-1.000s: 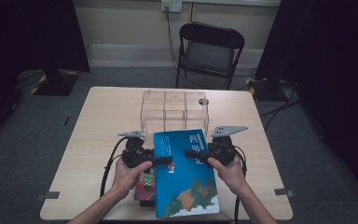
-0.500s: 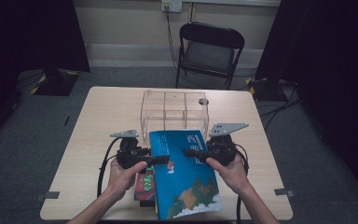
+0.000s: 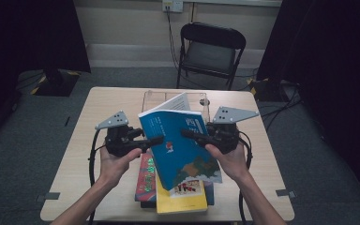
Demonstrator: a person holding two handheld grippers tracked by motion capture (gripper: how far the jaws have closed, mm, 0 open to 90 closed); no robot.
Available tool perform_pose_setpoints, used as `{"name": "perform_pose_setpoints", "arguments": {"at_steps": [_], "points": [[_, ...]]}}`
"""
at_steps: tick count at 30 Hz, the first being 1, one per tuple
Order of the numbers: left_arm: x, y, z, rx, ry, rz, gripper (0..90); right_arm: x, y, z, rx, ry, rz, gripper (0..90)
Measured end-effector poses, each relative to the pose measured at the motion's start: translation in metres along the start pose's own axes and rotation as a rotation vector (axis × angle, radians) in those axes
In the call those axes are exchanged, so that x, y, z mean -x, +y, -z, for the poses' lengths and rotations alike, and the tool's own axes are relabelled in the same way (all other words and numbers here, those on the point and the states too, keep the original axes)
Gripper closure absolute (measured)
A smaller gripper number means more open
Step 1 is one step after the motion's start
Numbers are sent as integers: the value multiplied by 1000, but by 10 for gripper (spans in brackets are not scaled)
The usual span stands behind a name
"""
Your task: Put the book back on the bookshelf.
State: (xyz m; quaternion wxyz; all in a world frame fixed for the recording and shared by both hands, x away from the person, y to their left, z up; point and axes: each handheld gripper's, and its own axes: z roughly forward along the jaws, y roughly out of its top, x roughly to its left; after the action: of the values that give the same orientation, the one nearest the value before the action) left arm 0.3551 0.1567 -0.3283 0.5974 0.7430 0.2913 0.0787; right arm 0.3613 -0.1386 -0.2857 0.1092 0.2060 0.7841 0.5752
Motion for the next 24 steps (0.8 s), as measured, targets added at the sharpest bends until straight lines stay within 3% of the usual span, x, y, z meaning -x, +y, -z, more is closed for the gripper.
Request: {"name": "perform_pose_setpoints", "arguments": {"at_steps": [4, 13, 16, 20, 24], "points": [[7, -3, 0, 18, -5, -20, 572, 11, -17, 0, 26, 31, -55, 787], [29, -6, -6, 45, -46, -75, 569, 6, -28, 19, 33, 34, -55, 761], [36, -4, -14, 33, -91, -103, 545, 4, -35, 27, 48, 45, -57, 765], [44, -4, -23, 26, -85, -129, 548, -2, -40, 38, 48, 46, -47, 763], [51, -7, -21, 35, -68, -154, 579, -5, -43, 45, 45, 31, -37, 681]]}}
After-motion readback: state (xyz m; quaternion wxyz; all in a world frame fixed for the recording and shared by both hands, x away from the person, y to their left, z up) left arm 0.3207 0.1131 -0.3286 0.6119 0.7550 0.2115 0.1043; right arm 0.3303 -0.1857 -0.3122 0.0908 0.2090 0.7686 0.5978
